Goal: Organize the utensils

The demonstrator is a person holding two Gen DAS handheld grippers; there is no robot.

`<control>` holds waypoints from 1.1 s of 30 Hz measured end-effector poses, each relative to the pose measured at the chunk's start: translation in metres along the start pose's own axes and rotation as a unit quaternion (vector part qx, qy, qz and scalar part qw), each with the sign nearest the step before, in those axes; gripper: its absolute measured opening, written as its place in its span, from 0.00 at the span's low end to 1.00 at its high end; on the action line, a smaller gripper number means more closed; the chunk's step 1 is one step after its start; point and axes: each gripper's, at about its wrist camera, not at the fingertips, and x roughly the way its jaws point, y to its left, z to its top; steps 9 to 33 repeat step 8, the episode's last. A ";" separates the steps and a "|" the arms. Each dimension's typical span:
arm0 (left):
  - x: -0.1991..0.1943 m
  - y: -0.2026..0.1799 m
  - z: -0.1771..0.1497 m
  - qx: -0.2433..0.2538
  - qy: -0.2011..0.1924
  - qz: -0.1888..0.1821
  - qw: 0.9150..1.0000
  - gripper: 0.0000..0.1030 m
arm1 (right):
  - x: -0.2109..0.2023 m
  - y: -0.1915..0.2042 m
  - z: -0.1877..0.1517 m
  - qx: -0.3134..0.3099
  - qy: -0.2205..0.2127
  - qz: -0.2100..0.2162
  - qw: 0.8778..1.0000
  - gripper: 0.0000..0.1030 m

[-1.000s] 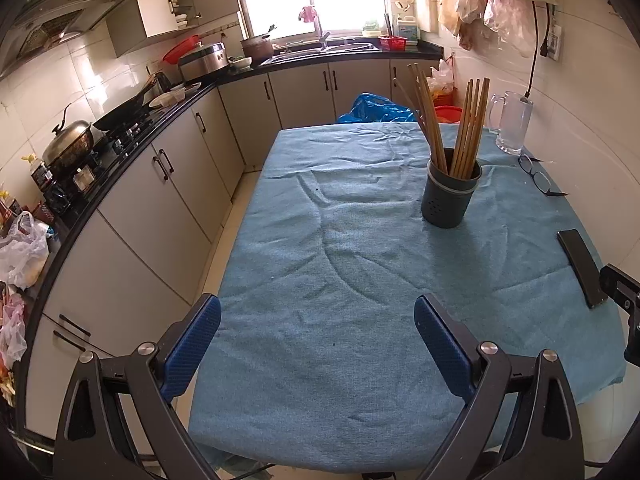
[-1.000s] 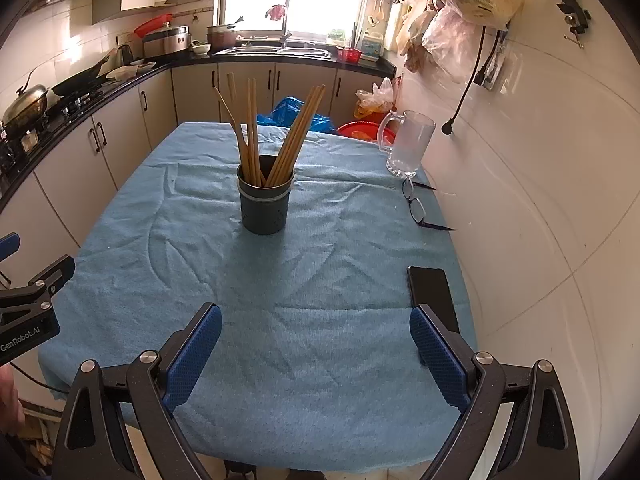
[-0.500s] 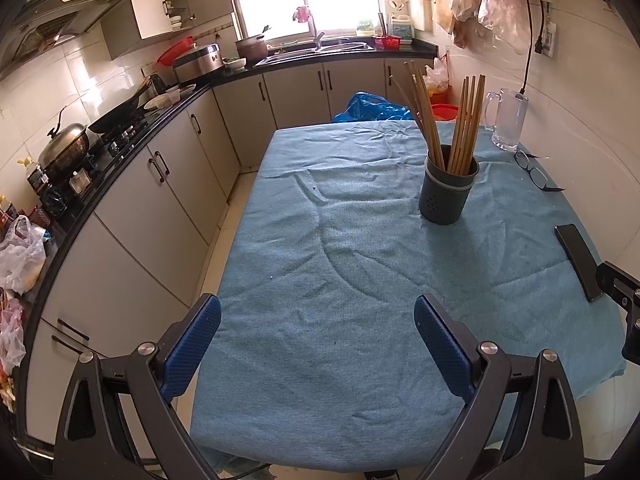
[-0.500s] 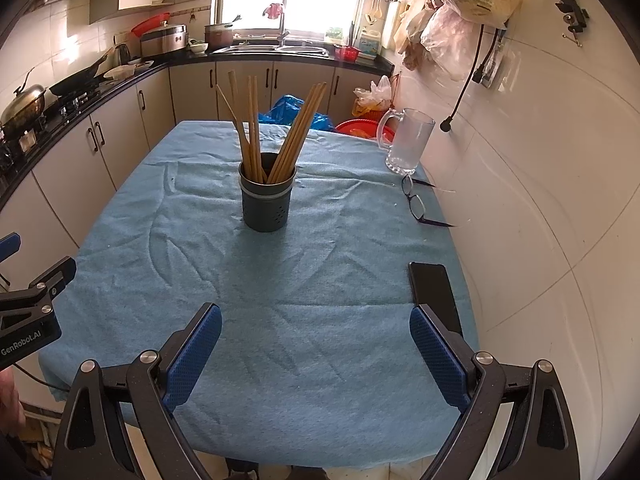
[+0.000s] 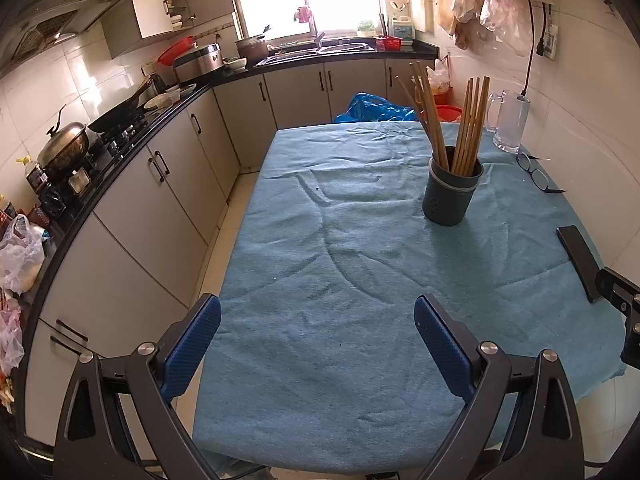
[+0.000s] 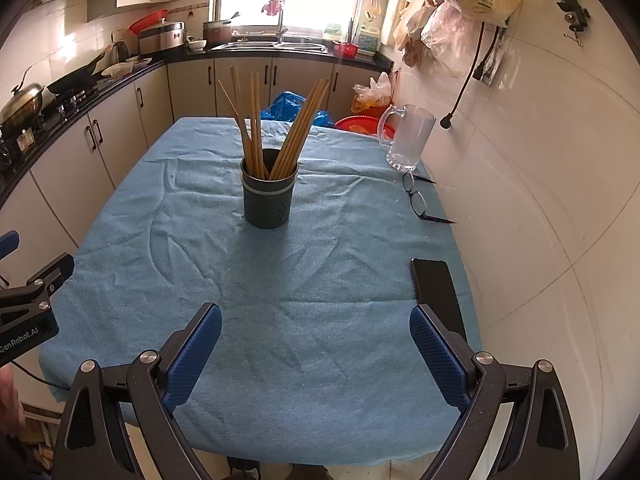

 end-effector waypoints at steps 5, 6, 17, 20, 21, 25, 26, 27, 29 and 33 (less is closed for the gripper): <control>0.006 0.007 0.001 -0.006 0.002 0.003 1.000 0.94 | 0.004 0.002 -0.002 0.000 0.009 0.003 1.000 0.94; 0.006 0.009 0.000 -0.007 0.001 0.004 1.000 0.94 | 0.005 0.002 -0.004 0.000 0.012 0.002 1.000 0.94; 0.015 0.011 0.000 -0.010 0.008 0.004 1.000 0.94 | 0.008 0.001 -0.007 0.001 0.018 0.002 1.000 0.94; 0.015 0.011 0.000 -0.010 0.008 0.004 1.000 0.94 | 0.008 0.001 -0.007 0.001 0.018 0.002 1.000 0.94; 0.015 0.011 0.000 -0.010 0.008 0.004 1.000 0.94 | 0.008 0.001 -0.007 0.001 0.018 0.002 1.000 0.94; 0.015 0.011 0.000 -0.010 0.008 0.004 1.000 0.94 | 0.008 0.001 -0.007 0.001 0.018 0.002 1.000 0.94; 0.015 0.011 0.000 -0.010 0.008 0.004 1.000 0.94 | 0.008 0.001 -0.007 0.001 0.018 0.002 1.000 0.94; 0.015 0.011 0.000 -0.010 0.008 0.004 1.000 0.94 | 0.008 0.001 -0.007 0.001 0.018 0.002 1.000 0.94; 0.015 0.011 0.000 -0.010 0.008 0.004 1.000 0.94 | 0.008 0.001 -0.007 0.001 0.018 0.002 1.000 0.94; 0.015 0.011 0.000 -0.010 0.008 0.004 1.000 0.94 | 0.008 0.001 -0.007 0.001 0.018 0.002 1.000 0.94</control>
